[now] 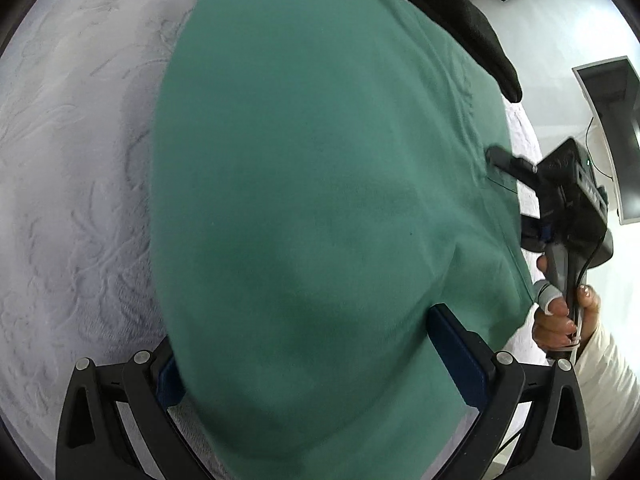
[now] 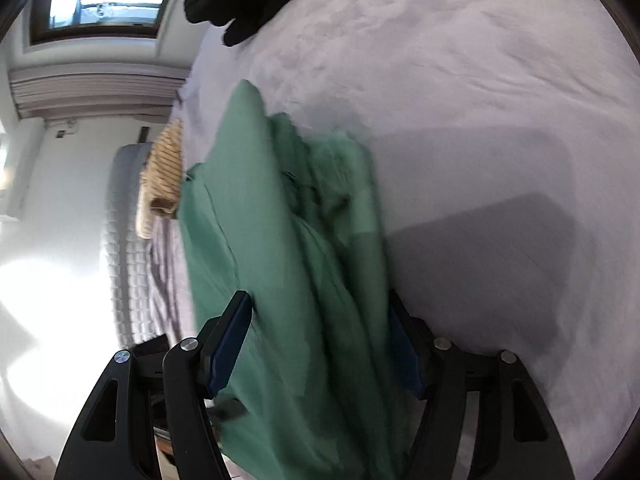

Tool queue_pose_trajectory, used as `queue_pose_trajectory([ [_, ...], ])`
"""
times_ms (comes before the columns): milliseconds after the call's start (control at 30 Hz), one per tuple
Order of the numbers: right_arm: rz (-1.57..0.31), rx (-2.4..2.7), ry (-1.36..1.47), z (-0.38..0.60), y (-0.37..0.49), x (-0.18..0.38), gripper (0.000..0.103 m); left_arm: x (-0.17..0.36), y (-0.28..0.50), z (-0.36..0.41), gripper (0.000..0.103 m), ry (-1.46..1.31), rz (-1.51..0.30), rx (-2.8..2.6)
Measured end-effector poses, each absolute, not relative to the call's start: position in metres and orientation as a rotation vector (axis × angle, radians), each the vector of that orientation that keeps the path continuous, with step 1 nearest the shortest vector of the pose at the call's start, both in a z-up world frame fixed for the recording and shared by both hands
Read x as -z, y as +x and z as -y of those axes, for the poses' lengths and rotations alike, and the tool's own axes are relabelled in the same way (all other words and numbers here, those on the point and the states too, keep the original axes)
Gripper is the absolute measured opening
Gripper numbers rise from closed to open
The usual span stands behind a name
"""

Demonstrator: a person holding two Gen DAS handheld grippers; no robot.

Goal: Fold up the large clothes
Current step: 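Grasp the folded green jacket edge with the right tool and lift it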

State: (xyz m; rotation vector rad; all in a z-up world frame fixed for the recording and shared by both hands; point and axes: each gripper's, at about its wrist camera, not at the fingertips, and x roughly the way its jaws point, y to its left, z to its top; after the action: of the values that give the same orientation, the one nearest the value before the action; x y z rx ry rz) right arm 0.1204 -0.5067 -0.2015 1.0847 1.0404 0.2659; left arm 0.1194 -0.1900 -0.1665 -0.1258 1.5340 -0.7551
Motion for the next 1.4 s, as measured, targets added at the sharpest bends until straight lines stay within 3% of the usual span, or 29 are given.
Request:
queue_pose_trajectory([
  [100,-1.037,-0.258,1.109,0.505,0.129,0.208,0.071,0.168,0.121,0.189,0.102,-0.137,-1.543,0.770],
  [133,-1.033,-0.241,1.122,0.505,0.130,0.209,0.068,0.166,0.120,0.186,0.092,-0.134,-1.535,0.769],
  [167,-1.027,-0.236,1.135,0.505,0.129,0.210,0.046,0.163,0.119,0.179,0.086,-0.125,-1.520,0.767],
  [200,-1.016,-0.240,1.149,0.503,0.128,0.210,0.027,0.157,0.117,0.174,0.074,-0.115,-1.501,0.770],
  [300,-0.959,-0.262,1.161,0.498,0.123,0.200,0.018,0.142,0.117,0.161,0.050,-0.147,-1.465,0.791],
  [433,-0.879,-0.314,1.250,0.489,0.114,0.182,0.017,0.116,0.116,0.149,0.041,-0.200,-1.410,0.836],
  [867,-0.795,-0.385,1.255,0.394,0.058,0.109,0.017,0.032,0.071,0.034,0.041,-0.201,-1.335,0.974],
  [1067,-0.859,-0.409,1.326,0.307,0.023,0.139,0.017,0.034,0.022,-0.046,0.042,-0.106,-1.396,0.918],
  [1267,-1.079,-0.305,1.301,0.241,0.011,0.211,0.017,0.104,-0.021,-0.103,0.046,-0.041,-1.552,0.736],
  [1367,-1.104,-0.249,1.271,0.245,0.009,0.209,0.026,0.107,-0.025,-0.117,0.051,-0.029,-1.542,0.737],
  [1400,-1.128,-0.218,1.217,0.246,0.008,0.200,0.040,0.100,-0.025,-0.119,0.051,-0.001,-1.530,0.760],
])
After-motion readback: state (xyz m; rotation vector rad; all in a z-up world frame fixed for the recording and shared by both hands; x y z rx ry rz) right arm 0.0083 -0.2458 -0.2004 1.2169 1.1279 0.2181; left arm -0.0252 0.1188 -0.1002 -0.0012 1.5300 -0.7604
